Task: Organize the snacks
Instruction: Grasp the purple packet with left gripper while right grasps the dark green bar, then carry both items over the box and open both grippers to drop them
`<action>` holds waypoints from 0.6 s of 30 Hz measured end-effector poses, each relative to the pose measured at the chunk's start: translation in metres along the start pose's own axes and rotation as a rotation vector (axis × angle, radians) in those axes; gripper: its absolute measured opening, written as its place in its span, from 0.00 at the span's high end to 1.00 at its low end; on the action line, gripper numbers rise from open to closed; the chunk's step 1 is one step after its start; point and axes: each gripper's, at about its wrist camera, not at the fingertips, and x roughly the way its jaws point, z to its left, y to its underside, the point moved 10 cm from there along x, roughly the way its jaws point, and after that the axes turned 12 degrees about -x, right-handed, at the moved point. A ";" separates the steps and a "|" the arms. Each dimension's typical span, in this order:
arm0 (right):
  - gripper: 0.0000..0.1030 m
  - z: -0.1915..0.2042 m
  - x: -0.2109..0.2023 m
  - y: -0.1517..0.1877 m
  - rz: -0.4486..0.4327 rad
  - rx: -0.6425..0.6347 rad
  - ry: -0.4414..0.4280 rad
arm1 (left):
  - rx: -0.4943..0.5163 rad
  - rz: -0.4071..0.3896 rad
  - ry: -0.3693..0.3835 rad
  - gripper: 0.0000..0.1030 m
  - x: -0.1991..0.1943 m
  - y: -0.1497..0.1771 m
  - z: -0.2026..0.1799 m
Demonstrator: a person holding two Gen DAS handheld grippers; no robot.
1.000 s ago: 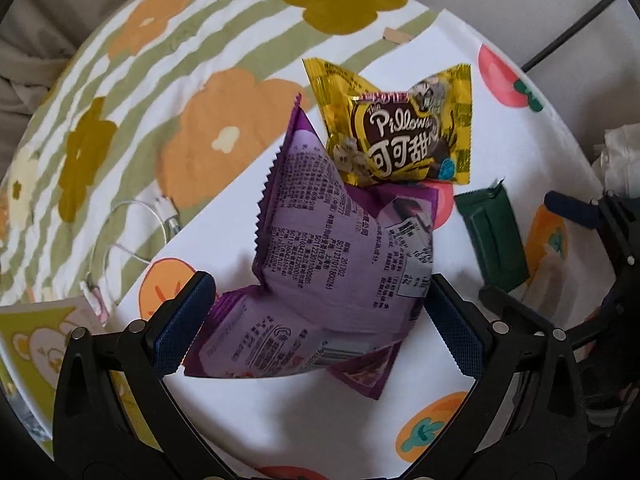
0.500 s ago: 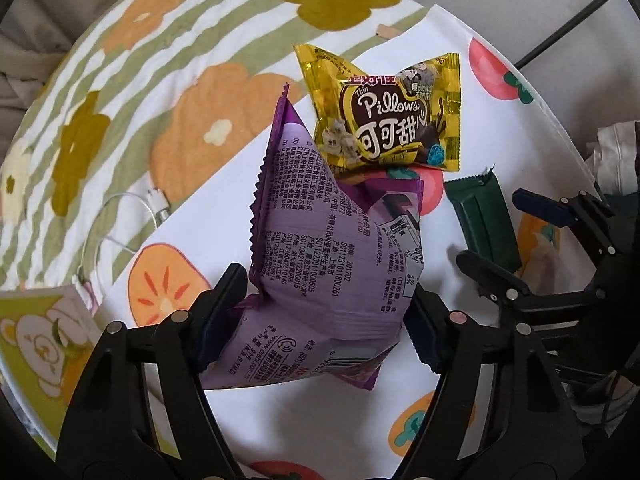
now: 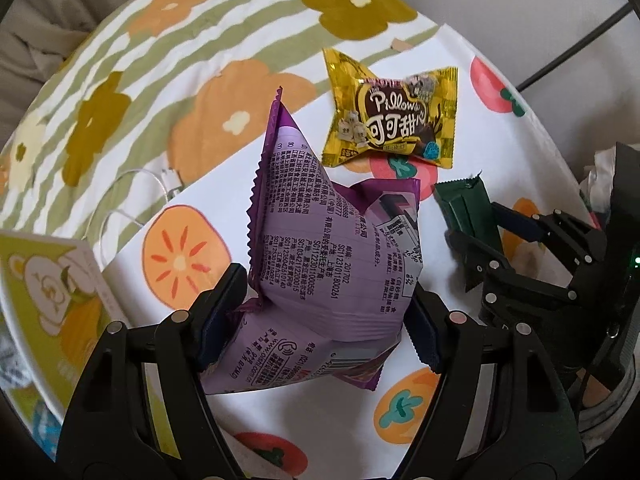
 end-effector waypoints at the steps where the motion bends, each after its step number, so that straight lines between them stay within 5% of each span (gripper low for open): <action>1: 0.60 0.001 -0.004 -0.001 -0.012 0.000 -0.002 | -0.007 -0.010 0.004 0.30 -0.005 0.000 0.001; 18: 0.60 0.074 -0.137 -0.062 -0.279 -0.121 -0.050 | -0.183 -0.302 0.044 0.30 -0.164 0.015 0.066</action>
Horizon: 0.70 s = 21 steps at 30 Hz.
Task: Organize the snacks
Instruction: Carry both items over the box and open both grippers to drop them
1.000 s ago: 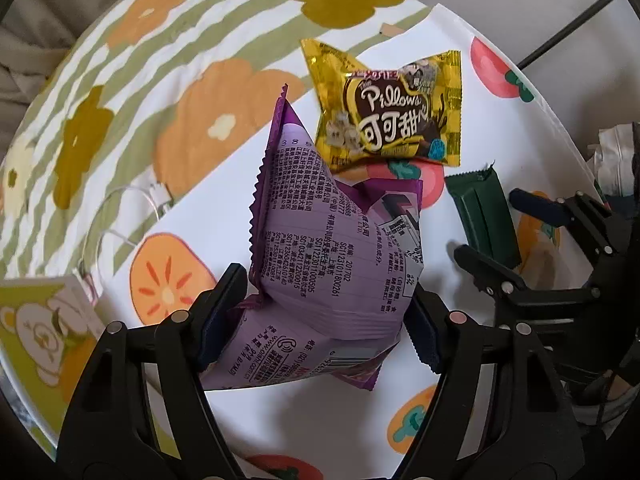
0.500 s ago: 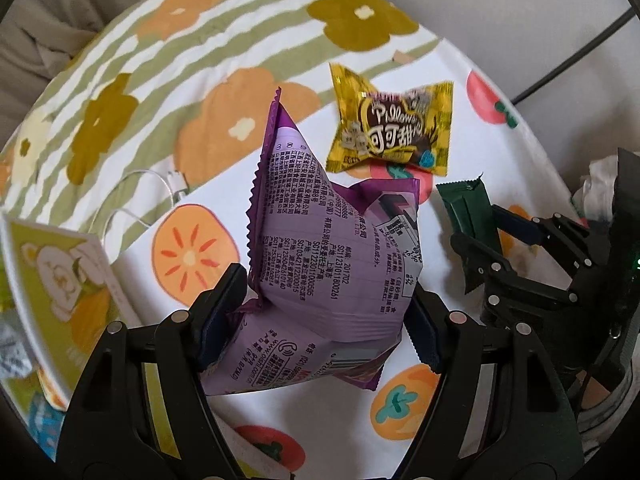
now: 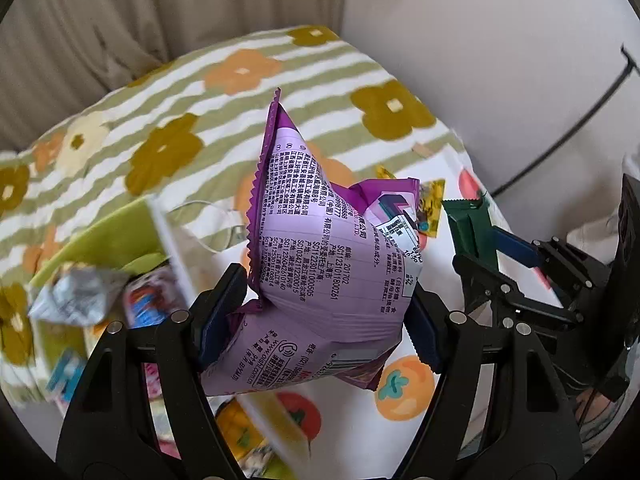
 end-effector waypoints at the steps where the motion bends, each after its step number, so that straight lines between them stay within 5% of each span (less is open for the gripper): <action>1: 0.60 0.008 -0.005 -0.007 -0.015 -0.015 -0.009 | -0.023 -0.019 0.003 0.30 -0.011 -0.001 0.009; 12: 0.60 0.122 -0.040 -0.062 -0.126 -0.198 -0.181 | -0.284 -0.158 -0.074 0.30 -0.105 0.024 0.131; 21: 0.60 0.204 -0.043 -0.081 -0.132 -0.306 -0.315 | -0.482 -0.166 -0.121 0.30 -0.130 0.068 0.227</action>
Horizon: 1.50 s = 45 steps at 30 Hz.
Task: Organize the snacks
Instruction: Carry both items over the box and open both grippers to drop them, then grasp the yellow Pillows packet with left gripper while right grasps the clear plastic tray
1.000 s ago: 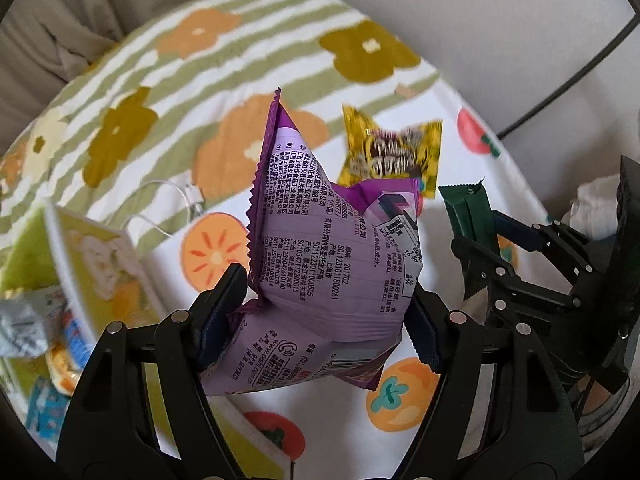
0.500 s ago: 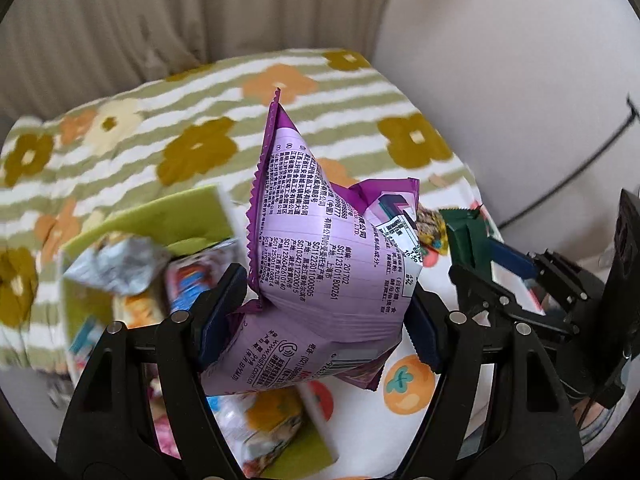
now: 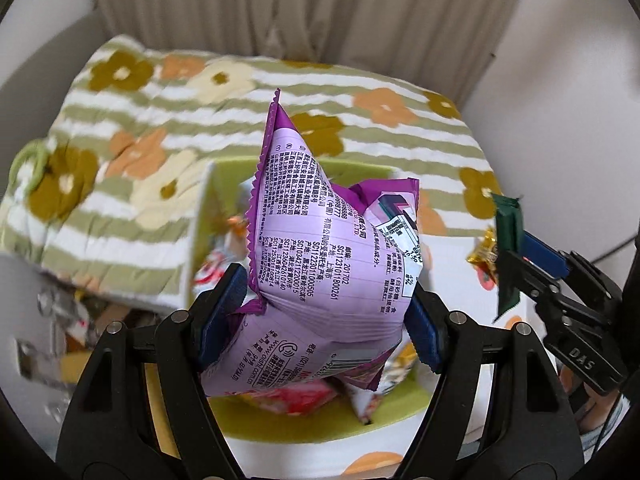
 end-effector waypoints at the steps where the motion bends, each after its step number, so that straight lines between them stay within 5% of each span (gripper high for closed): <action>1: 0.60 0.004 0.003 -0.001 0.004 -0.003 -0.008 | -0.011 0.008 -0.003 0.30 0.002 0.002 0.006; 8: 0.60 0.022 0.017 -0.003 0.011 0.024 0.003 | -0.030 0.105 0.056 0.29 0.029 0.011 0.025; 11: 0.60 0.024 0.019 -0.002 0.023 0.046 0.031 | 0.006 0.128 0.090 0.17 0.039 0.012 0.020; 13: 0.60 0.023 0.020 -0.002 0.029 0.059 0.052 | 0.042 0.116 0.070 0.00 0.046 0.009 0.018; 19: 0.60 0.014 0.033 -0.001 0.062 0.080 0.075 | 0.037 0.096 0.057 0.00 0.051 0.012 0.027; 27: 0.60 0.003 0.082 -0.009 0.119 0.046 -0.003 | -0.065 0.032 0.055 0.00 0.046 0.007 0.045; 34: 0.60 0.001 0.128 -0.011 0.183 0.066 -0.097 | -0.088 0.028 -0.042 0.00 0.064 0.005 0.060; 36: 0.51 0.000 0.141 -0.007 0.222 0.070 -0.105 | -0.092 0.034 -0.053 0.00 0.067 0.007 0.062; 40: 0.14 0.001 0.143 -0.007 0.208 0.055 -0.099 | -0.082 0.044 -0.081 0.00 0.073 0.012 0.066; 45: 0.14 0.002 0.135 0.000 0.195 0.062 -0.086 | -0.078 0.052 -0.064 0.00 0.074 0.018 0.065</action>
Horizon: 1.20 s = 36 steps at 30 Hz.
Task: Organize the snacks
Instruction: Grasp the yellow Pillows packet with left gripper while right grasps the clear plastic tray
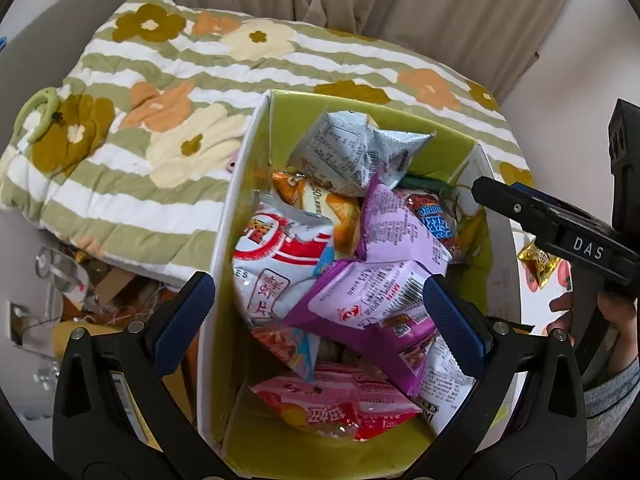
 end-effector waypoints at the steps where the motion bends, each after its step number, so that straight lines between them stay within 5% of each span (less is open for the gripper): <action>1: 0.14 0.000 -0.003 0.002 -0.003 0.003 0.005 | 0.006 -0.003 0.004 0.00 -0.003 0.001 -0.001; 18: 0.14 0.001 -0.110 0.028 -0.175 0.083 0.129 | 0.141 -0.093 0.131 0.00 -0.077 0.029 -0.048; 24: 0.13 -0.022 -0.155 0.073 -0.208 0.152 0.228 | 0.231 -0.074 0.206 0.00 -0.084 0.053 -0.091; 27: 0.00 -0.039 -0.177 0.101 -0.196 0.187 0.282 | 0.276 -0.052 0.248 0.00 -0.084 0.068 -0.120; 36: 0.00 -0.104 -0.230 0.187 -0.125 0.267 0.342 | 0.399 -0.026 0.331 0.00 -0.077 0.099 -0.231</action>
